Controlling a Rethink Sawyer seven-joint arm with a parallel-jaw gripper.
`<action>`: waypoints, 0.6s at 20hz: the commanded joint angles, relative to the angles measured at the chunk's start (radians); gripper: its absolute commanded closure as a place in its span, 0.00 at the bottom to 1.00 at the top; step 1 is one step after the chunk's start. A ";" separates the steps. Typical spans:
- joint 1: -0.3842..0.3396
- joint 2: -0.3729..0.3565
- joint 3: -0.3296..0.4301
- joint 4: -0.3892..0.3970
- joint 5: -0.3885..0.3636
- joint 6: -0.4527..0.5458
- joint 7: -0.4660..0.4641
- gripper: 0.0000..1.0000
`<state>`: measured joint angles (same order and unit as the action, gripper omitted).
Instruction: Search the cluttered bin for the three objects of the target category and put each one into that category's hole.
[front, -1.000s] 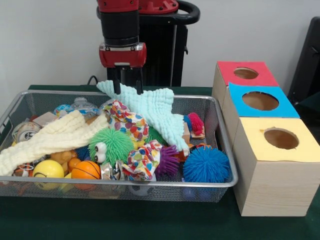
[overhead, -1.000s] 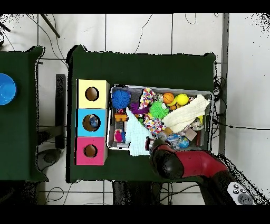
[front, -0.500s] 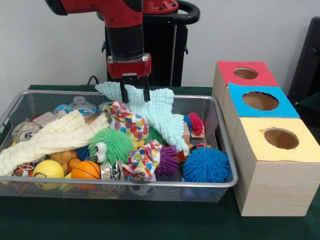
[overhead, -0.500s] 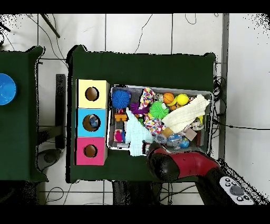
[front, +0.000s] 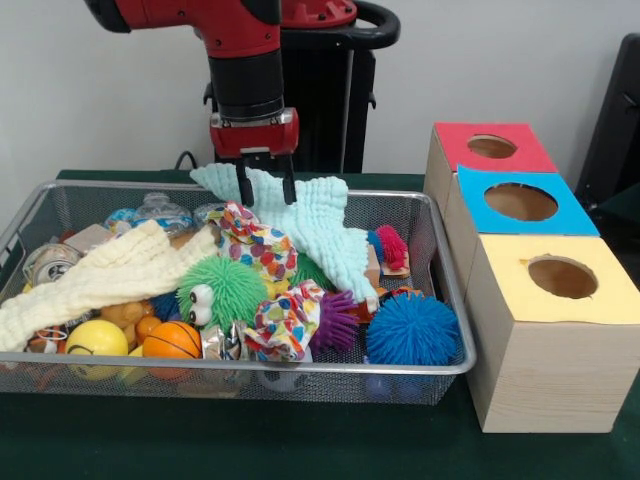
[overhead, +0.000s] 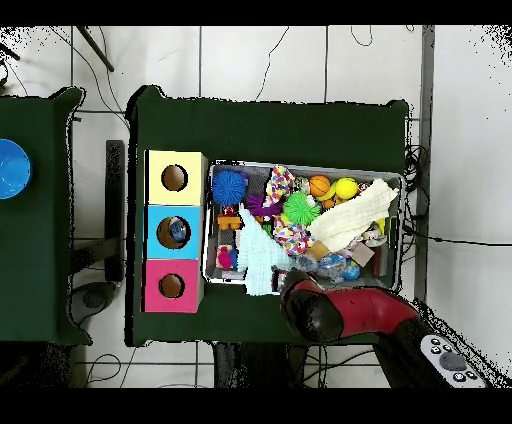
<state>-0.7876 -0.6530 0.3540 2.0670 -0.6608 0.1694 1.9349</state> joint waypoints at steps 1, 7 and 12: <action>-0.059 0.007 0.067 -0.166 0.011 0.159 -0.092 0.00; -0.057 -0.026 0.087 -0.177 0.025 0.227 -0.101 0.00; -0.036 -0.066 0.086 -0.175 0.033 0.268 -0.077 0.00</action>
<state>-0.8247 -0.6782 0.3835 2.0556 -0.6569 0.3276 1.9349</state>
